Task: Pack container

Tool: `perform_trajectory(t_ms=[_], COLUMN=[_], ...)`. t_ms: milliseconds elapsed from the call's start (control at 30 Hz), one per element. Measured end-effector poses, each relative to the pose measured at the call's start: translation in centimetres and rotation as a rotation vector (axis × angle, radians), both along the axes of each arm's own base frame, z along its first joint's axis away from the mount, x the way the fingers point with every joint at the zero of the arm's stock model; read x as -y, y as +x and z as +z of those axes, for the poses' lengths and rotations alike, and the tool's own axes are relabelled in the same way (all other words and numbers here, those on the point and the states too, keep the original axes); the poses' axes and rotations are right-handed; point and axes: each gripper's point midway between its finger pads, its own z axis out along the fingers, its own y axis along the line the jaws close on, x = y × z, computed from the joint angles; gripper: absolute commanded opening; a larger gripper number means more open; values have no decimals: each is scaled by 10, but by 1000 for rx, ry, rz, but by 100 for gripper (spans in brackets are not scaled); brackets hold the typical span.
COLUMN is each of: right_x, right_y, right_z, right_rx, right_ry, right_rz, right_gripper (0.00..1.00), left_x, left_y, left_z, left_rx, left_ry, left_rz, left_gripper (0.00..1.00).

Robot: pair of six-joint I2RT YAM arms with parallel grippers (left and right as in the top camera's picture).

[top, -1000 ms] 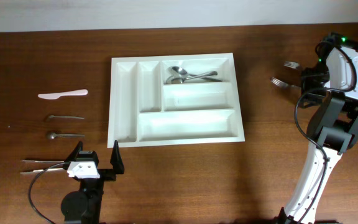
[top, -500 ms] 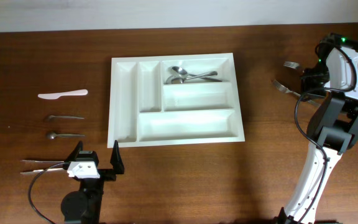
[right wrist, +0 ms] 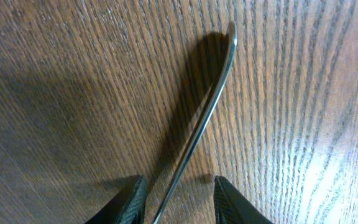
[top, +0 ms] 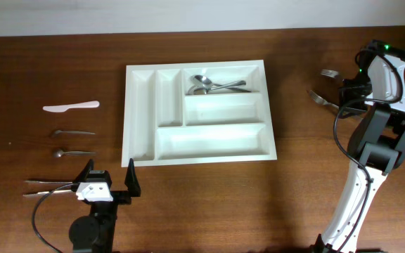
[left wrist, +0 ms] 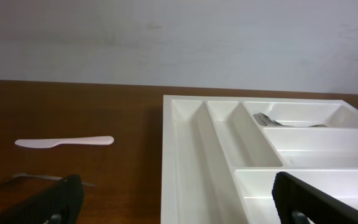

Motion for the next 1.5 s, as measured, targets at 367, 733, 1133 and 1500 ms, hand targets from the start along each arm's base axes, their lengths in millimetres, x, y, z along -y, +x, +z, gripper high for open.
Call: perform_trajectory(t_ms=[367, 733, 1133, 1500], right_x=[3, -1, -13, -94], right_y=[8, 14, 68, 72], right_z=[-1, 0, 52, 109], right_rx=[36, 68, 310, 346], right_ry=[-13, 30, 100, 212], right_rz=[1, 50, 251, 400], right_gripper=[8, 4, 4, 4], left_x=[0, 0, 0, 0], left_y=[0, 0, 0, 0], left_z=[0, 0, 0, 0], left_rx=[0, 0, 0, 0], left_ry=[0, 0, 0, 0], left_rz=[0, 0, 0, 0], left_gripper=[99, 99, 99, 99])
